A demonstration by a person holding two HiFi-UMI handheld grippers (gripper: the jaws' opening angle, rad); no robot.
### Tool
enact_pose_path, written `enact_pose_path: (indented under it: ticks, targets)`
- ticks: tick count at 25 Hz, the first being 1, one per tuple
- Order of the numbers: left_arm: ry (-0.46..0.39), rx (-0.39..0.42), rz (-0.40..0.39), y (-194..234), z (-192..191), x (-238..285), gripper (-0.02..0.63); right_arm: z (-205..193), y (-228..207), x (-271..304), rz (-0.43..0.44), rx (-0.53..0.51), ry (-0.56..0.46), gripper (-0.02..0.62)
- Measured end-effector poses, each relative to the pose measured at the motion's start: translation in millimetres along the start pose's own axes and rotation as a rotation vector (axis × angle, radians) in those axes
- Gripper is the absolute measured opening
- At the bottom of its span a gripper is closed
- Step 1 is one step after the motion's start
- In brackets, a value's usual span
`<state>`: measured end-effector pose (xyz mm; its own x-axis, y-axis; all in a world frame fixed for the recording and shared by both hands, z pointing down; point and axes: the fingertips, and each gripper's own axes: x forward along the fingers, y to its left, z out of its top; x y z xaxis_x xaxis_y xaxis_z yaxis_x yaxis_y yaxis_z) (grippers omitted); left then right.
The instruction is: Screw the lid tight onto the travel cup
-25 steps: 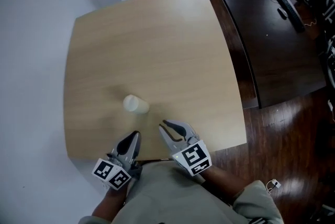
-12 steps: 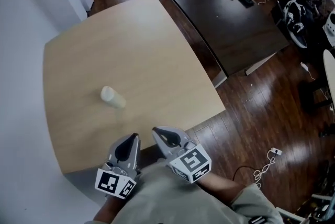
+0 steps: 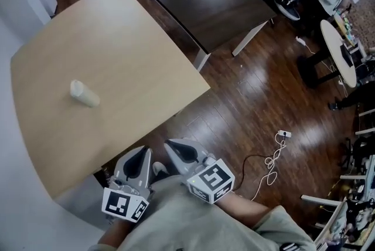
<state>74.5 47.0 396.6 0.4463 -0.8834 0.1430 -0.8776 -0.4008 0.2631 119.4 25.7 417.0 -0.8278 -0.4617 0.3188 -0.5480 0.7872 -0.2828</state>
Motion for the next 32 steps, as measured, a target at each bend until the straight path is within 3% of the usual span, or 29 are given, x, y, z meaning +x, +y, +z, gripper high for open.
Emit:
enact_pose_path:
  ticks: [4,9,13,17,21,25,32]
  targets:
    - [0.002,0.044,-0.044,-29.4,-2.6,14.5,0.003,-6.5,-13.5,-27.6,-0.027,-0.010,-0.022,0.002]
    - [0.000,0.058,-0.044,-72.0,-7.3,45.2,0.003,-5.9,-51.1,-74.2,-0.062,-0.040,-0.064,0.002]
    - [-0.031,0.050,-0.009,-119.3,-23.4,78.2,0.003,-13.6,-94.6,-123.0,-0.090,-0.080,-0.071,0.002]
    - [-0.059,-0.024,0.064,-168.7,-45.5,98.4,0.003,-26.1,-129.4,-173.0,-0.115,-0.148,-0.067,0.002]
    - [-0.015,-0.008,0.077,-213.3,-74.0,117.3,0.003,-41.2,-150.3,-219.5,-0.109,-0.183,-0.055,0.002]
    - [0.040,-0.013,0.085,-247.1,-95.4,131.4,0.003,-59.1,-172.6,-252.1,-0.110,-0.129,-0.043,0.002]
    - [0.088,-0.051,0.160,-273.3,-124.7,138.4,0.003,-84.9,-184.7,-274.0,-0.027,-0.092,0.004,0.002]
